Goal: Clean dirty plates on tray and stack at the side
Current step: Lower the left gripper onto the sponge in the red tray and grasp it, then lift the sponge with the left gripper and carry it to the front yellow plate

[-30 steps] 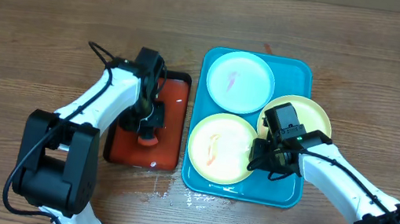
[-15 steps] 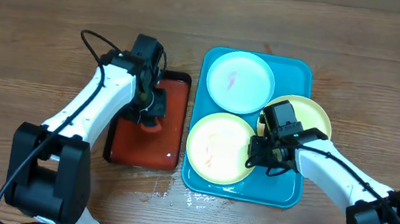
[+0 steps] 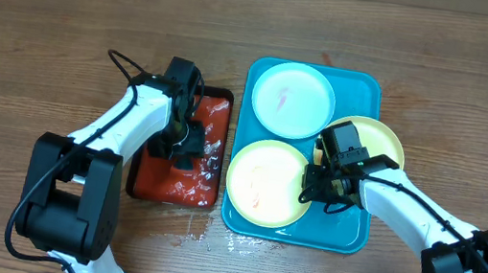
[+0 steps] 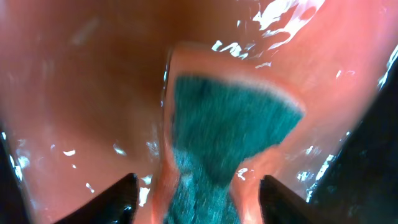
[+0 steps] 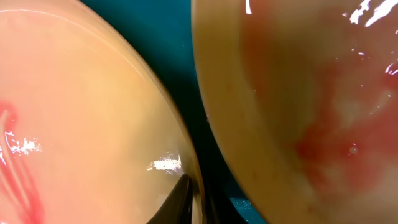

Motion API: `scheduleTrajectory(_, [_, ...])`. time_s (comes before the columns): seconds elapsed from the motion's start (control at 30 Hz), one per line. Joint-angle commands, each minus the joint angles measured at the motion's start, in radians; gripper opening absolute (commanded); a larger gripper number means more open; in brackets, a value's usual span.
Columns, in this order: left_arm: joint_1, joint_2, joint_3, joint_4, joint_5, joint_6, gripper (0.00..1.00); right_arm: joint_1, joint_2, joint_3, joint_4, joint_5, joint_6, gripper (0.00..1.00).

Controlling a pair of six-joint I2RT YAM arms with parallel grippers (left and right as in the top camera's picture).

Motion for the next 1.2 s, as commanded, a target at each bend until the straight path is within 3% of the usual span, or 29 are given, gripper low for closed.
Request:
scheduleTrajectory(0.0, [-0.014,0.013,0.012,0.063,-0.029,0.014,0.67,0.005,0.050,-0.018,-0.005,0.021,-0.006,0.08])
scheduleTrajectory(0.1, [-0.028,0.041,0.001,0.145,-0.027,0.017,0.50,0.005,0.050,-0.018,-0.005,0.021,-0.006,0.08])
scheduleTrajectory(0.17, [-0.037,0.073,0.001,0.171,-0.027,0.017,0.33,0.005,0.050,-0.018,-0.006,0.021,-0.006,0.08])
scheduleTrajectory(0.23, [-0.045,0.106,0.002,0.177,-0.026,0.017,0.06,0.005,0.050,-0.018,-0.006,0.021,-0.006,0.08])
scheduleTrajectory(0.27, [-0.047,0.120,0.002,0.172,-0.024,0.017,0.04,0.005,0.050,-0.018,-0.006,0.021,-0.006,0.08])
scheduleTrajectory(0.4, [-0.036,0.121,0.039,0.083,-0.019,0.016,0.04,0.005,0.050,-0.018,-0.010,0.021,-0.006,0.08])
scheduleTrajectory(0.43, [-0.031,0.117,0.060,0.055,-0.019,0.016,0.09,0.005,0.050,-0.018,-0.010,0.021,-0.006,0.08])
scheduleTrajectory(0.6, [-0.017,0.087,0.188,-0.101,-0.019,0.016,0.58,0.005,0.050,-0.018,-0.010,0.021,-0.006,0.08])
scheduleTrajectory(0.63, [-0.016,0.087,0.209,-0.130,-0.020,0.017,0.63,0.005,0.050,-0.018,-0.010,0.021,-0.006,0.08])
scheduleTrajectory(0.73, [-0.017,0.087,0.225,-0.180,-0.019,0.020,0.66,0.005,0.050,-0.018,-0.010,0.021,-0.006,0.08])
scheduleTrajectory(0.83, [-0.024,0.089,0.190,-0.193,-0.019,0.020,0.66,0.005,0.050,-0.018,-0.010,0.021,-0.006,0.08])
scheduleTrajectory(0.97, [-0.051,0.090,0.083,-0.105,-0.020,0.019,0.56,0.005,0.050,-0.018,-0.010,0.021,-0.006,0.08])
scheduleTrajectory(1.07, [-0.068,0.090,-0.003,-0.008,-0.019,0.019,0.39,0.005,0.050,-0.018,-0.009,0.021,-0.005,0.08])
scheduleTrajectory(1.13, [-0.072,0.090,-0.034,0.024,-0.020,0.019,0.05,0.005,0.050,-0.018,-0.009,0.021,-0.005,0.08])
scheduleTrajectory(1.17, [-0.072,0.090,-0.035,0.022,-0.020,0.019,0.04,0.005,0.050,-0.018,-0.010,0.021,-0.005,0.08])
